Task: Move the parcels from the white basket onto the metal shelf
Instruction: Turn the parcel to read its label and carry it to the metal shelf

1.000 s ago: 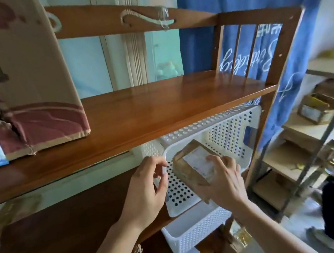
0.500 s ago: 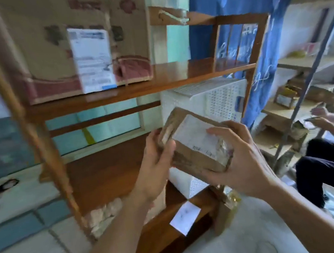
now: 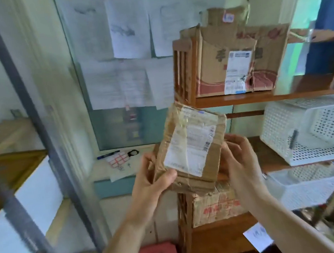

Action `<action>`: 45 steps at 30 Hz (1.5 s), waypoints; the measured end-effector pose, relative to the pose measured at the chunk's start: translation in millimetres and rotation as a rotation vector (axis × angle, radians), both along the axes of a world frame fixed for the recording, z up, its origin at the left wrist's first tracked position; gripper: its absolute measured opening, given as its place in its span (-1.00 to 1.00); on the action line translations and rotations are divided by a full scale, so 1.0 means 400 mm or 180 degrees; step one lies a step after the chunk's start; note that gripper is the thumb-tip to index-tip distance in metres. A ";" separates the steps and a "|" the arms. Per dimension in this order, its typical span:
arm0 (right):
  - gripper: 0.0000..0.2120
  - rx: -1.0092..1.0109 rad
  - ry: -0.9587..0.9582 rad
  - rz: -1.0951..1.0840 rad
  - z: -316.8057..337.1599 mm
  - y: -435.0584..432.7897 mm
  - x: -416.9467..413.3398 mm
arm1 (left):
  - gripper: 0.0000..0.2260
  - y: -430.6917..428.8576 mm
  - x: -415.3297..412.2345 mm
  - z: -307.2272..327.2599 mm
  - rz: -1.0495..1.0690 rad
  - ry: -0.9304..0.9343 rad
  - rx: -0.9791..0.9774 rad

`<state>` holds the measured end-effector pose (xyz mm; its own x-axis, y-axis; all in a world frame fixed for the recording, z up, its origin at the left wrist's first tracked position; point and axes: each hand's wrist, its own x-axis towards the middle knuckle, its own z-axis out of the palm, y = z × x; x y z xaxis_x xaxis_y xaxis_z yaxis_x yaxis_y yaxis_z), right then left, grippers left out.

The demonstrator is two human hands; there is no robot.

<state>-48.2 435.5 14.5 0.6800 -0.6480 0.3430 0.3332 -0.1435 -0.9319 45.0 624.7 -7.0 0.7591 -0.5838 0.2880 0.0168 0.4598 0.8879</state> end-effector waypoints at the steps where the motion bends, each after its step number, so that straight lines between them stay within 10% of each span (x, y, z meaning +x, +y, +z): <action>1: -0.85 0.0031 -0.0030 0.0069 0.001 0.029 0.025 | -0.45 0.024 0.000 0.003 0.0090 -0.0045 0.0041; 23: -0.61 -0.0557 -0.0373 0.2163 0.095 0.447 0.408 | -0.42 0.483 0.183 0.089 0.1554 0.0195 -0.0153; 45: -0.33 -0.0186 -0.0453 0.2701 0.057 1.087 0.584 | -0.14 1.125 0.424 0.123 0.0990 0.0218 -0.0535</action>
